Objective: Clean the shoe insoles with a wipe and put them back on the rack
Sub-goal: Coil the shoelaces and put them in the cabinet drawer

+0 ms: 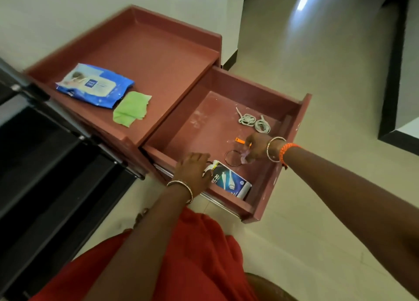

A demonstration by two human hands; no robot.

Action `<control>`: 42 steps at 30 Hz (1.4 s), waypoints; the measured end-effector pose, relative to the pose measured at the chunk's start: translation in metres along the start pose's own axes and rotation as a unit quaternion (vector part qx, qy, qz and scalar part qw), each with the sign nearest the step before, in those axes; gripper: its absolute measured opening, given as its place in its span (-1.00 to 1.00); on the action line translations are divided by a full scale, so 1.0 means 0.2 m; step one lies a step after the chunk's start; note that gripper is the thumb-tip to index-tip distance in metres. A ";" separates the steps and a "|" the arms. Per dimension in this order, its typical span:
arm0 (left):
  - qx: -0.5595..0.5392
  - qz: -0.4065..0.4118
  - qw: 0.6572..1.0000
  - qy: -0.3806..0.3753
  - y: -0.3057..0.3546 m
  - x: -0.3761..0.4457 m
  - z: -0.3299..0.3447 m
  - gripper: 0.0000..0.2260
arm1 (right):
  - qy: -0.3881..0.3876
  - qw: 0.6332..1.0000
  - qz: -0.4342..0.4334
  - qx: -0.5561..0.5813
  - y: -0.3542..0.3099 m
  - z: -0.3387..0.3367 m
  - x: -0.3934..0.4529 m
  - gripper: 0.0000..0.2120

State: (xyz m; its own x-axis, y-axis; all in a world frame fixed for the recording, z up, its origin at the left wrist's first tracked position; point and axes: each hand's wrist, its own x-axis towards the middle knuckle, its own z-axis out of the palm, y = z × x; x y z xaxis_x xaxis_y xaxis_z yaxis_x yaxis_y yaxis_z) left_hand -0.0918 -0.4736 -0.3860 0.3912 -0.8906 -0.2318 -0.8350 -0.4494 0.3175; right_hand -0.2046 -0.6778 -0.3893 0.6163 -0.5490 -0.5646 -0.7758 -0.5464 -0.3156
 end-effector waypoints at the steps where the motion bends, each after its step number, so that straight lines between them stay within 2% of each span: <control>1: 0.013 -0.014 1.000 -0.019 0.00 0.01 0.03 -0.59 | -0.015 0.999 0.002 -0.042 0.01 0.00 0.03 -0.53; 3: 0.055 -0.017 0.997 -0.050 -0.03 0.02 0.09 -0.58 | -0.041 0.994 0.002 -0.102 0.03 0.02 0.07 -0.50; 6: 0.078 0.008 0.996 -0.044 -0.07 0.00 0.11 -0.28 | -0.074 0.985 -0.002 -0.157 0.04 0.05 0.11 -0.50; 8: 0.073 0.024 0.997 -0.023 -0.08 0.00 0.12 -0.18 | -0.102 0.979 0.000 -0.175 0.04 0.06 0.11 -0.58; 9: 0.075 0.025 0.997 -0.020 -0.08 0.00 0.12 -0.18 | -0.109 0.978 -0.002 -0.178 0.04 0.07 0.12 -0.72; 10: 0.081 0.021 0.996 -0.023 -0.08 0.00 0.12 -0.18 | -0.112 0.978 -0.003 -0.178 0.04 0.07 0.12 -0.78; 12: 0.101 0.016 0.994 -0.029 -0.08 0.01 0.13 -0.17 | -0.128 0.970 -0.007 -0.204 0.02 0.08 0.11 -0.69; 15: 0.105 0.015 0.994 -0.035 -0.07 0.00 0.12 -0.17 | -0.143 0.965 -0.014 -0.218 0.03 0.09 0.10 -0.84; 17: 0.109 0.015 0.993 -0.048 -0.07 0.00 0.11 -0.19 | -0.098 0.974 -0.012 -0.203 0.05 0.08 0.09 -0.71; 19: 0.114 0.005 0.991 -0.063 -0.05 -0.01 0.12 -0.38 | -0.024 0.990 0.003 -0.140 0.06 0.02 0.03 -0.68; 21: 0.106 0.001 0.992 -0.069 -0.04 -0.02 0.12 -0.59 | 0.081 0.993 0.021 -0.080 0.08 -0.03 -0.06 -0.69; 23: 0.092 0.001 0.994 -0.066 -0.02 -0.03 0.11 -0.65 | 0.206 0.977 0.047 -0.029 0.11 -0.03 -0.18 -0.69; 25: 0.060 0.004 0.996 -0.061 -0.01 -0.04 0.10 -0.66 | 0.258 0.962 0.079 0.046 0.11 0.01 -0.32 -0.57; 27: 0.029 0.016 0.998 -0.052 -0.01 -0.06 0.08 -0.58 | 0.240 0.954 0.119 0.131 0.09 0.08 -0.44 -0.49; 29: 0.007 0.020 0.999 -0.035 -0.03 -0.10 0.05 -0.42 | 0.202 0.946 0.142 0.210 0.05 0.14 -0.54 -0.61; 31: -0.021 0.001 1.000 -0.010 -0.07 -0.14 0.00 -0.27 | 0.171 0.935 0.146 0.273 0.00 0.17 -0.60 -0.61; 34: -0.060 -0.031 0.996 0.053 -0.14 -0.16 -0.07 -0.08 | 0.175 0.908 0.169 0.342 -0.09 0.12 -0.61 -0.72; 37: -0.061 -0.040 0.992 0.100 -0.20 -0.18 -0.10 0.21 | 0.180 0.881 0.183 0.397 -0.19 0.06 -0.58 -0.65; 42: -0.031 -0.079 0.983 0.161 -0.29 -0.20 -0.21 0.23 | 0.181 0.866 0.150 0.441 -0.44 0.06 -0.44 -0.58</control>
State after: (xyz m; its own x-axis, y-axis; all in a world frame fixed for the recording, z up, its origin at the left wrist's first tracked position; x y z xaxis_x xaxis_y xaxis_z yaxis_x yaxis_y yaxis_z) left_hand -0.0432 -0.4150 -0.3568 0.6249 -0.7805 0.0175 -0.7327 -0.5786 0.3583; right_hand -0.1920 -0.5735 -0.3220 0.2473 -0.8319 -0.4968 -0.6123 0.2632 -0.7455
